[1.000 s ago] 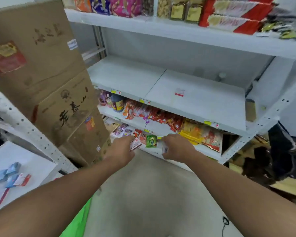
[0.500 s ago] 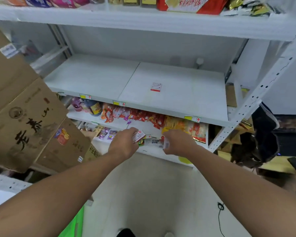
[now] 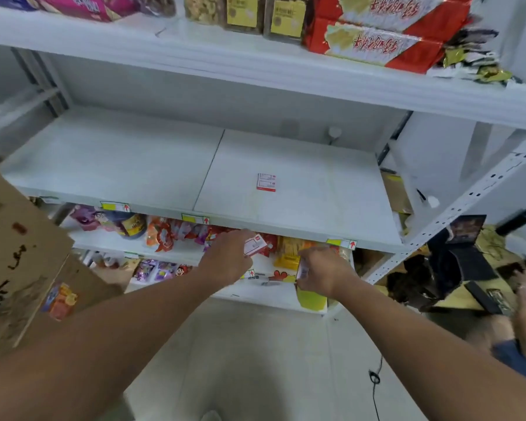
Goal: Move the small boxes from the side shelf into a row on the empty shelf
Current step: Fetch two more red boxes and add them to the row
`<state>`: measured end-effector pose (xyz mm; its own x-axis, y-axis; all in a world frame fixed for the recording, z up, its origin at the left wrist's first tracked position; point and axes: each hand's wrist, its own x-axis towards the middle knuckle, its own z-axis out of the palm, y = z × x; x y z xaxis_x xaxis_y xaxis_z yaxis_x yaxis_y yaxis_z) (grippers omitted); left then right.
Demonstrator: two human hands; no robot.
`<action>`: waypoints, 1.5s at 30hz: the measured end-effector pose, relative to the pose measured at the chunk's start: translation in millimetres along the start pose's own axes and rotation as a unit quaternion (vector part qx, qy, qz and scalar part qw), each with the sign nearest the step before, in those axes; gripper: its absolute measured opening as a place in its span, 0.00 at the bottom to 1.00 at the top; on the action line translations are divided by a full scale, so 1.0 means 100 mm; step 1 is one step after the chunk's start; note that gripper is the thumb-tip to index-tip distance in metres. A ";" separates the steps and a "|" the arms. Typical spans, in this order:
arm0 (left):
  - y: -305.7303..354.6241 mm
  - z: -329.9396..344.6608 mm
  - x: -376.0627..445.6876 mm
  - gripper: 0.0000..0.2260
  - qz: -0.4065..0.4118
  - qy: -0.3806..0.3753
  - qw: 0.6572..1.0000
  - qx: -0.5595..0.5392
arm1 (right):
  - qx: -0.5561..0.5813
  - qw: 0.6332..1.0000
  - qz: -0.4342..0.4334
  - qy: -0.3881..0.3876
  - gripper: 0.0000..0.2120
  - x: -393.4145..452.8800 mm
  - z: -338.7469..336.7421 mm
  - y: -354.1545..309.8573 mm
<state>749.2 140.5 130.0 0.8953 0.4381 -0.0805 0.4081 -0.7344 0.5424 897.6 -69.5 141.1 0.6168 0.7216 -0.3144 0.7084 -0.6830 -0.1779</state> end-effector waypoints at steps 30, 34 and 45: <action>-0.19 0.16 2.16 0.25 0.024 -0.016 0.999 0.040 | 0.060 0.998 -0.006 -0.011 0.27 1.97 -0.29 0.43; -0.30 0.25 2.54 0.27 0.031 -0.028 0.999 0.026 | 0.073 0.997 0.012 -0.009 0.26 2.16 -0.22 0.46; -0.74 0.53 2.93 0.24 0.130 -0.017 0.991 0.028 | 0.116 0.989 0.084 0.038 0.23 2.56 0.12 0.07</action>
<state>991.1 295.9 21.5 0.9766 0.2133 0.0281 0.1709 -0.8482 0.5014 1056.5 109.4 48.5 0.7492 0.5962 -0.2885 0.5012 -0.7951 -0.3415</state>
